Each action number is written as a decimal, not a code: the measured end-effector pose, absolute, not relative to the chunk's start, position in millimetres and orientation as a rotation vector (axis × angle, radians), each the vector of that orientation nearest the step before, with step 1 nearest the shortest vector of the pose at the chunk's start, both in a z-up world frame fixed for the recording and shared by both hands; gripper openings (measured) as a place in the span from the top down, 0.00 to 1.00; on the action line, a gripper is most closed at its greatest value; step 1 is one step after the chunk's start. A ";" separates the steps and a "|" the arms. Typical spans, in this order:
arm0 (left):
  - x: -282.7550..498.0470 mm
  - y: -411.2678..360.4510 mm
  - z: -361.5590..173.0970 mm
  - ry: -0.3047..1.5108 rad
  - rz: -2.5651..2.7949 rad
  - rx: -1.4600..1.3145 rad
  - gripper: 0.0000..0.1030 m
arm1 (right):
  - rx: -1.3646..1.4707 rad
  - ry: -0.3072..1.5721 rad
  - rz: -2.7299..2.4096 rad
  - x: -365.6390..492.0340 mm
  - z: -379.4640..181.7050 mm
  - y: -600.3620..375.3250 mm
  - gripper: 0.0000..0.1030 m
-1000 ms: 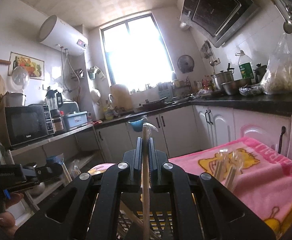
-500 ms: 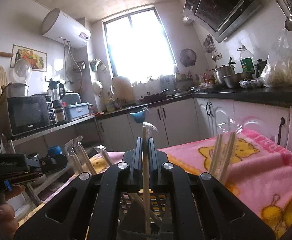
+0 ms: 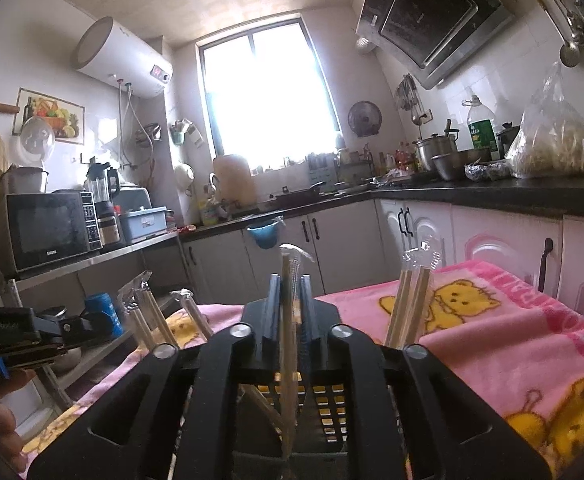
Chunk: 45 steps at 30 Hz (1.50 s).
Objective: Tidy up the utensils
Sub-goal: 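Open the left tool while the right tool opens, releasing sticks into the caddy, then withdraw both tools from the caddy and reach toward the chopstick bundles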
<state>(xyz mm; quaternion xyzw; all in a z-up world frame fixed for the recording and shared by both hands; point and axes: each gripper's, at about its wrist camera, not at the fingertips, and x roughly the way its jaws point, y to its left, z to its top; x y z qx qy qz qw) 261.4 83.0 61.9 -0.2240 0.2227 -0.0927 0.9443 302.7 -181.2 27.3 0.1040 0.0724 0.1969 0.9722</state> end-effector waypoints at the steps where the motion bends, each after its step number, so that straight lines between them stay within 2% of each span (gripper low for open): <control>1: 260.6 83.2 62.0 0.453 -0.187 -0.457 1.00 | 0.212 0.151 0.397 302.3 27.2 -182.7 0.84; 9: 247.9 86.6 62.1 0.464 -0.174 -0.459 0.89 | 0.236 0.213 0.411 293.8 29.7 -195.1 0.78; 14: 237.9 85.7 58.9 0.486 -0.169 -0.465 0.76 | 0.253 0.268 0.431 282.7 29.3 -204.2 0.71; 25: 213.9 80.2 30.7 0.580 -0.163 -0.485 0.71 | 0.342 0.417 0.445 255.4 12.4 -226.7 0.69; 36: 197.2 69.8 12.5 0.640 -0.169 -0.469 0.63 | 0.321 0.453 0.403 230.3 12.0 -248.0 0.69; 39: 192.9 67.9 7.1 0.658 -0.170 -0.468 0.61 | 0.297 0.459 0.378 223.1 13.8 -254.4 0.64; 45: 183.9 70.1 -4.6 0.691 -0.163 -0.474 0.59 | 0.273 0.500 0.355 212.1 13.9 -269.8 0.61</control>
